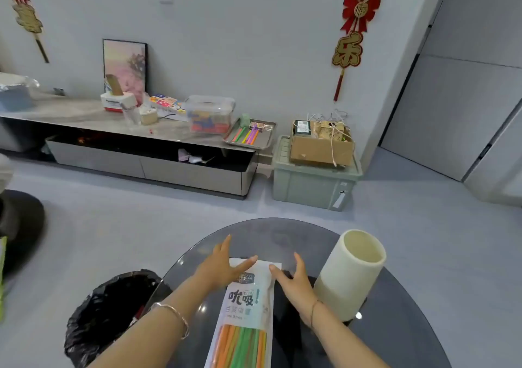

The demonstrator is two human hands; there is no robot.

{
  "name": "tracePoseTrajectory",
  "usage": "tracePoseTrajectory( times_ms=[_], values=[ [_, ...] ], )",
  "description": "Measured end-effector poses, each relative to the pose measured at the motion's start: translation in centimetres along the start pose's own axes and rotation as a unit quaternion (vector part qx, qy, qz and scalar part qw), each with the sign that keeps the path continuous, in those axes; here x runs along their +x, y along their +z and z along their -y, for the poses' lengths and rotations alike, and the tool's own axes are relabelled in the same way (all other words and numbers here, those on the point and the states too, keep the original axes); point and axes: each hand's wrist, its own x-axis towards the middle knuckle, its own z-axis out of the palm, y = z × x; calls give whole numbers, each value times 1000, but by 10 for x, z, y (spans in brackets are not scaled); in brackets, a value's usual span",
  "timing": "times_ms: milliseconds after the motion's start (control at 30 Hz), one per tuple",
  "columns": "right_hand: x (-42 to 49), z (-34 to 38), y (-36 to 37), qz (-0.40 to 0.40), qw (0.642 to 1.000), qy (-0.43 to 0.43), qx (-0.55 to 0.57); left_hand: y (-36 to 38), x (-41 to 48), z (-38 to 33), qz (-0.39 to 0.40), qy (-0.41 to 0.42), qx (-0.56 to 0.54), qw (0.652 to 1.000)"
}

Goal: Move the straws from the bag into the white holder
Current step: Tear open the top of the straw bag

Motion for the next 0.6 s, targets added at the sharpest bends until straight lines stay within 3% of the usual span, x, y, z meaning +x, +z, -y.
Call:
tracePoseTrajectory(
  times_ms=[133,600],
  values=[
    [22,-18,3,1,997,11,76,11,27,11,-7,-20,-54,998],
    [40,-30,13,-58,993,-8,107,21,45,14,-13,19,-171,985]
  ],
)
